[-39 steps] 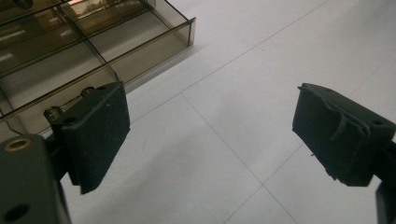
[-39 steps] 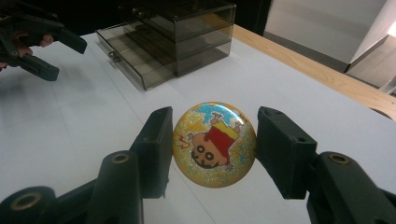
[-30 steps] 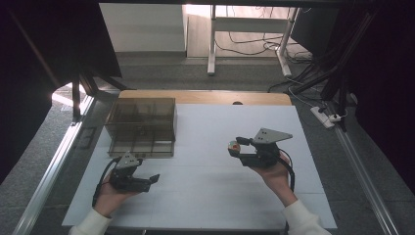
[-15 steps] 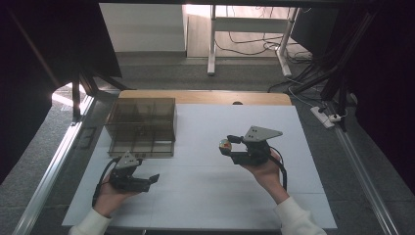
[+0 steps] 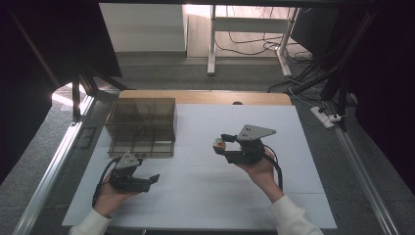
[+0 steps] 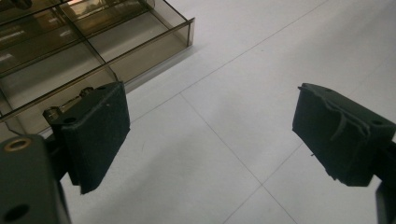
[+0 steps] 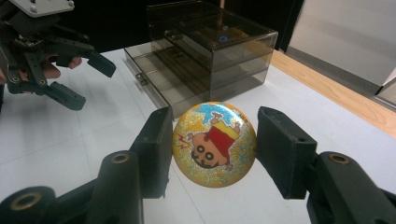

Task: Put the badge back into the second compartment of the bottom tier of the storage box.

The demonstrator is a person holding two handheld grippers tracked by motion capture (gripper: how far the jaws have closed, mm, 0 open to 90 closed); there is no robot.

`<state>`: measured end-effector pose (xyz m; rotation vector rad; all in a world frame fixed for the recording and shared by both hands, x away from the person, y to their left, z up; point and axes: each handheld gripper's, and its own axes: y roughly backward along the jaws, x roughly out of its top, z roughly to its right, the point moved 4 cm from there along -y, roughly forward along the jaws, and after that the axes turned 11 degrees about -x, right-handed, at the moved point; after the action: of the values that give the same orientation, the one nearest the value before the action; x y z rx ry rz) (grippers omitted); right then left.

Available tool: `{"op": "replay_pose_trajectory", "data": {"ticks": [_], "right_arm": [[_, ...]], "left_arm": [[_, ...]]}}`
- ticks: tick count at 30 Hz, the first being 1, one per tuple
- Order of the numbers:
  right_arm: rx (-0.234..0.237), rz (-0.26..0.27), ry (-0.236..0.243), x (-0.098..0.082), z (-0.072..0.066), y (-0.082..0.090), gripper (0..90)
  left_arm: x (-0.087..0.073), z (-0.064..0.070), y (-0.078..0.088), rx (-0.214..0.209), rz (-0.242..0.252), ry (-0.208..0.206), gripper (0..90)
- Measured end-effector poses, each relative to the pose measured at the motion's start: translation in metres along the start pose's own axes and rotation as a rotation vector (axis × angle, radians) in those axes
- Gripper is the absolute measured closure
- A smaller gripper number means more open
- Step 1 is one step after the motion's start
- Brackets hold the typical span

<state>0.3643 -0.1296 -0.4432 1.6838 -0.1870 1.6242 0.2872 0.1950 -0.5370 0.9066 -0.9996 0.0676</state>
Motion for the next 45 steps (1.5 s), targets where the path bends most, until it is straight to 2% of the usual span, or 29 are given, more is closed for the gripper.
{"op": "replay_pose_trajectory", "data": {"ticks": [45], "right_arm": [[0.09,0.032,0.025,0.023,-0.031,-0.041,47.0]], "left_arm": [[0.0,0.0,0.001,-0.005,0.005,-0.001,11.3]]}}
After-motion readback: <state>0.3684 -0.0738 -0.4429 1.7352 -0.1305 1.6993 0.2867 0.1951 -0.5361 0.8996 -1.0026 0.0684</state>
